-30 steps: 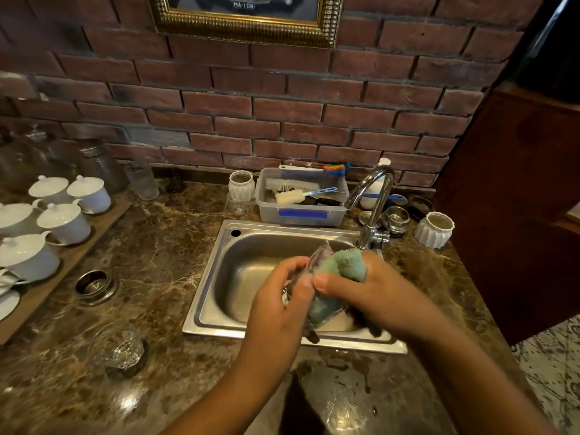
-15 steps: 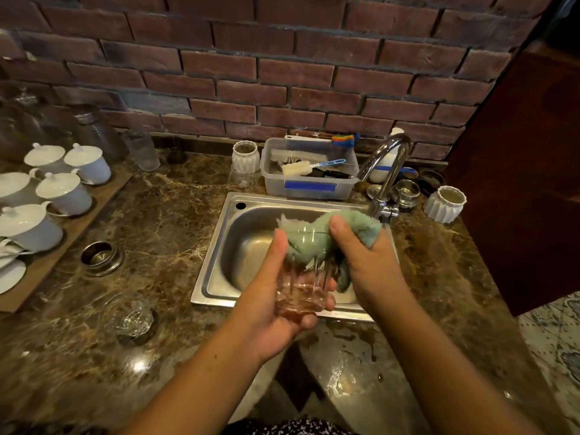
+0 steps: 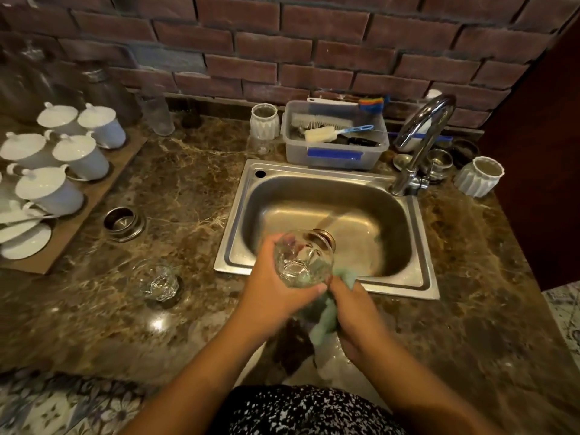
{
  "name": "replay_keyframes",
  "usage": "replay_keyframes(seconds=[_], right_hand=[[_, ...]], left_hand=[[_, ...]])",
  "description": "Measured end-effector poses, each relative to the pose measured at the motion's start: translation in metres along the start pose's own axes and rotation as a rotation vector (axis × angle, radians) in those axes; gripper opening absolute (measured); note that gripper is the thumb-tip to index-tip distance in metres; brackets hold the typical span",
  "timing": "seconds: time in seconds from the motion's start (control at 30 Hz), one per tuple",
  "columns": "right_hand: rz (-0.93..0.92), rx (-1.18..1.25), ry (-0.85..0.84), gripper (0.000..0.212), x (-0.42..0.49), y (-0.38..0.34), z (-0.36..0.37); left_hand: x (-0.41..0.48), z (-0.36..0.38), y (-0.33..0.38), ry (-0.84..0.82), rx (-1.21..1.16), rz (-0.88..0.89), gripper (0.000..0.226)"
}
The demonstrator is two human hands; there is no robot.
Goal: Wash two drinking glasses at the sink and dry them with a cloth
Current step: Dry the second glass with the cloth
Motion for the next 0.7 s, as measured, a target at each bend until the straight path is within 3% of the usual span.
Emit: replay_keyframes(seconds=[0.17, 0.37, 0.47, 0.7], right_hand=[[0.209, 0.230, -0.097, 0.032, 0.001, 0.030, 0.019], [0.390, 0.228, -0.173, 0.036, 0.000, 0.050, 0.041], [0.411, 0.237, -0.076, 0.035, 0.003, 0.058, 0.051], [0.384, 0.148, -0.102, 0.035, 0.015, 0.056, 0.076]], left_hand=[[-0.015, -0.014, -0.040, -0.050, 0.045, -0.026, 0.082], [-0.033, -0.043, -0.080, -0.024, 0.104, -0.064, 0.086], [-0.037, -0.059, -0.100, -0.027, 0.142, -0.086, 0.089], [-0.036, -0.097, -0.136, 0.010, 0.178, -0.171, 0.093]])
Point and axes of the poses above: each hand's wrist, its own x-axis towards the middle knuckle, its own z-axis out of the palm, y = z × x, the point moved 5 cm from there along x, towards the middle knuckle, and after that the axes turned 1 degree about -y, right-handed, at the moved point
